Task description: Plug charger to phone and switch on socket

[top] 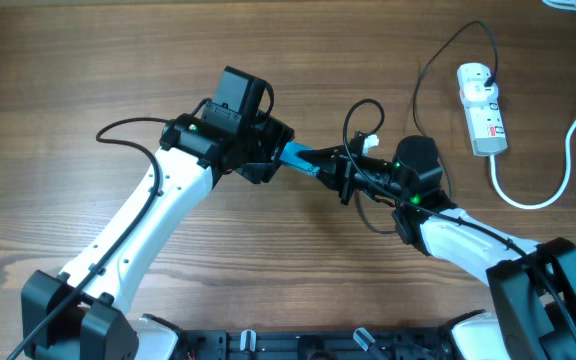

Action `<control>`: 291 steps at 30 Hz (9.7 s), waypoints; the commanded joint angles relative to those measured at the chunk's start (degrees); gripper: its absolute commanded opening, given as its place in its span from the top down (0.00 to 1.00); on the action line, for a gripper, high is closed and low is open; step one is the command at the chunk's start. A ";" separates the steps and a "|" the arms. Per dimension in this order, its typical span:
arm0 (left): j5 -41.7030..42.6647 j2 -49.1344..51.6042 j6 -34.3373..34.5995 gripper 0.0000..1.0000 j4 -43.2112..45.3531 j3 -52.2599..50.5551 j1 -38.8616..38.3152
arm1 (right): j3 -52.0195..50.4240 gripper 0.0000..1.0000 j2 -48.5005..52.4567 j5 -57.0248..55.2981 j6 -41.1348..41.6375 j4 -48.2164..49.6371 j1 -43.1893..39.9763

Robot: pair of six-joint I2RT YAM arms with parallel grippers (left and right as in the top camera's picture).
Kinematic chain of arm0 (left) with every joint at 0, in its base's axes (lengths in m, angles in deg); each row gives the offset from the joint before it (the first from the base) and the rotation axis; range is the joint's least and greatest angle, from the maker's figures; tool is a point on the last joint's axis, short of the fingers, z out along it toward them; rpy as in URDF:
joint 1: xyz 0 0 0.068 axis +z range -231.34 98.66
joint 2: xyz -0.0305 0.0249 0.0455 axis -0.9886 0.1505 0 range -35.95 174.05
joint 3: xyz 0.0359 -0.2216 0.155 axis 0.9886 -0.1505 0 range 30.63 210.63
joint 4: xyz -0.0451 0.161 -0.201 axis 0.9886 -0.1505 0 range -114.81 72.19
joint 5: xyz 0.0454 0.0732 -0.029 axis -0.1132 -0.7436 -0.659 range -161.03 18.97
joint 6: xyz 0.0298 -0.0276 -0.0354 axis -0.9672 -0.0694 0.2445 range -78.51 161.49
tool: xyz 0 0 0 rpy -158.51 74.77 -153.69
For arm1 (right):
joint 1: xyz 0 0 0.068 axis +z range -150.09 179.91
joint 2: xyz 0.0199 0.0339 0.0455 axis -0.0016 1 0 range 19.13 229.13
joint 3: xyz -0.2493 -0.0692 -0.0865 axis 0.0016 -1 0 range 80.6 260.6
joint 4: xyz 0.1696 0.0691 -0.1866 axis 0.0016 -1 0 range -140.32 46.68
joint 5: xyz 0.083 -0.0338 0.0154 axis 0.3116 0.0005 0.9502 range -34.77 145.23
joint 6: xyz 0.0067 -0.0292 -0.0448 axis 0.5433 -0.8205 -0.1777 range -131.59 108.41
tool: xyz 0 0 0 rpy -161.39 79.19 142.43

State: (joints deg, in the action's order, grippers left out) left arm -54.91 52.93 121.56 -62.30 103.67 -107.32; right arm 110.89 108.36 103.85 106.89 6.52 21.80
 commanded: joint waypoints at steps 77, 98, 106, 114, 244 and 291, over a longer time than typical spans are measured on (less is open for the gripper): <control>37.99 0.48 -36.35 0.96 -12.98 0.04 28.46 | 13.60 0.17 1.22 -47.01 -95.95 -60.54 0.44; 37.81 0.48 -36.37 0.96 -13.00 0.04 28.46 | 13.60 0.70 13.49 -50.93 -95.71 -60.46 4.72; 37.83 0.48 -36.74 0.96 -13.03 0.04 28.46 | 13.55 0.96 13.53 -48.92 -93.18 -62.47 4.72; 38.51 0.48 -49.48 0.96 -11.41 0.04 28.46 | 25.14 0.96 7.58 -21.73 -104.89 -73.88 -1.62; 56.52 0.48 -51.15 0.96 28.70 0.04 19.69 | 28.30 0.96 -0.09 31.74 -99.54 -53.24 -1.40; 61.70 0.48 -51.36 0.96 31.04 0.04 19.69 | 28.30 0.96 -0.09 35.06 -96.83 -49.05 -3.17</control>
State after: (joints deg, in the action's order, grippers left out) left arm 4.08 53.63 70.70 -31.61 103.19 -87.45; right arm 138.91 108.40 137.70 9.64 -42.85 19.20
